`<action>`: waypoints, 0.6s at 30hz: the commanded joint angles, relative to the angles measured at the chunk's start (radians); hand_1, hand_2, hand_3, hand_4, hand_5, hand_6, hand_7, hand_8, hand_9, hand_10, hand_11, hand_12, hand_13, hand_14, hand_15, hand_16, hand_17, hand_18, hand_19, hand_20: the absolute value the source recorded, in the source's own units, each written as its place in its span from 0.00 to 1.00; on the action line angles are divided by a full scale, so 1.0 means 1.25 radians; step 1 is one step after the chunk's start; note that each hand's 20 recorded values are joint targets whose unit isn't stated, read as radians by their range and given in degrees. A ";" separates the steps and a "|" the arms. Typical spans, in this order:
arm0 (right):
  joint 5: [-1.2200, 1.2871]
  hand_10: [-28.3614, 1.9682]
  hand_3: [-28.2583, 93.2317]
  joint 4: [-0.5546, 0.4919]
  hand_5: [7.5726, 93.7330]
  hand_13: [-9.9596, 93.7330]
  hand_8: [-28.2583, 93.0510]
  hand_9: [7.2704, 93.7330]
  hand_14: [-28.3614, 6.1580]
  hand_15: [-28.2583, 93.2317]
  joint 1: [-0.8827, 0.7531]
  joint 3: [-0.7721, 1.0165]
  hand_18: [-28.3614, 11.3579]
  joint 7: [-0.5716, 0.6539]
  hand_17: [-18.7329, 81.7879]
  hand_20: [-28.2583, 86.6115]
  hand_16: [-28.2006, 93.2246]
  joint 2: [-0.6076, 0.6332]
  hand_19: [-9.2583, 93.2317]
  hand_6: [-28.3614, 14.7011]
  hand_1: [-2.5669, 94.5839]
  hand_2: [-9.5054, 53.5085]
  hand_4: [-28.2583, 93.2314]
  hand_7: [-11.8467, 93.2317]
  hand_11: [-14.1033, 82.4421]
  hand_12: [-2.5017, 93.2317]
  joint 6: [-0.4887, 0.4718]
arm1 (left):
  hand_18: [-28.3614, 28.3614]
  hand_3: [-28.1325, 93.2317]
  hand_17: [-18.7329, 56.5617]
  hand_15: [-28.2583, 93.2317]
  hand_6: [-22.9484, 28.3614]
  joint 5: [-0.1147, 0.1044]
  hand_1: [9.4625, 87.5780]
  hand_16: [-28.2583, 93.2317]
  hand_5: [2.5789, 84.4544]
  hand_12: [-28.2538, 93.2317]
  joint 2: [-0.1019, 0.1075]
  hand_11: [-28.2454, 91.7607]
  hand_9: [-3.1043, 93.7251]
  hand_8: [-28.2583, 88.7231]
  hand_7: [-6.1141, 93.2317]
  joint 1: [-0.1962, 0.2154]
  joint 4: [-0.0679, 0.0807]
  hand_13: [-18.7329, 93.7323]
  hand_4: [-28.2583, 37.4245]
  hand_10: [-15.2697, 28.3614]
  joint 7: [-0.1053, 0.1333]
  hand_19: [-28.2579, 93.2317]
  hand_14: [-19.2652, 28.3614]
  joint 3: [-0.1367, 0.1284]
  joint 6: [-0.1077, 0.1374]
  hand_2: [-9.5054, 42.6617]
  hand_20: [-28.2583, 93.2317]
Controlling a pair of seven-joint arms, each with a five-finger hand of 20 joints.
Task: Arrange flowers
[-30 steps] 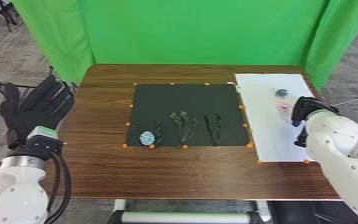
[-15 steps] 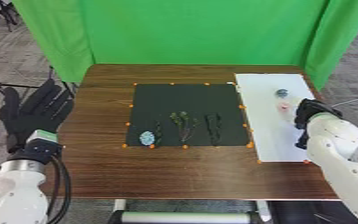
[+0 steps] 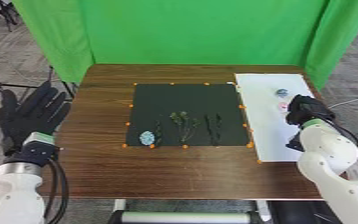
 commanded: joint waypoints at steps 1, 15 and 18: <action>-0.127 0.67 0.80 -0.068 0.77 0.83 0.31 0.92 0.68 0.69 0.192 -0.210 0.12 -0.146 0.57 0.64 0.58 -0.104 0.95 0.65 0.68 0.00 0.00 0.48 0.29 0.52 0.057 | 0.74 0.72 0.17 0.56 0.60 -0.013 0.18 0.17 0.45 0.33 -0.015 0.44 0.36 0.16 0.25 0.028 0.000 0.36 0.00 0.67 0.014 0.52 0.68 -0.013 0.004 0.56 0.35; -0.120 0.68 0.81 0.201 0.76 0.82 0.30 0.91 0.67 0.69 0.503 -0.557 0.12 -0.176 0.57 0.64 0.58 -0.314 0.95 0.66 0.67 0.00 0.00 0.49 0.29 0.52 0.028 | 0.74 0.66 0.17 0.56 0.61 0.003 0.22 0.17 0.45 0.33 -0.002 0.44 0.36 0.16 0.25 -0.022 0.020 0.36 0.00 0.67 -0.022 0.52 0.68 0.034 0.001 0.57 0.35; -0.114 0.68 0.81 0.251 0.76 0.82 0.30 0.91 0.67 0.70 0.520 -0.567 0.12 -0.172 0.57 0.64 0.57 -0.350 0.95 0.66 0.67 0.00 0.00 0.49 0.29 0.52 -0.003 | 0.74 0.67 0.17 0.56 0.61 0.007 0.22 0.17 0.45 0.33 -0.002 0.44 0.36 0.16 0.25 -0.036 0.027 0.35 0.00 0.67 -0.030 0.52 0.68 0.047 -0.002 0.57 0.35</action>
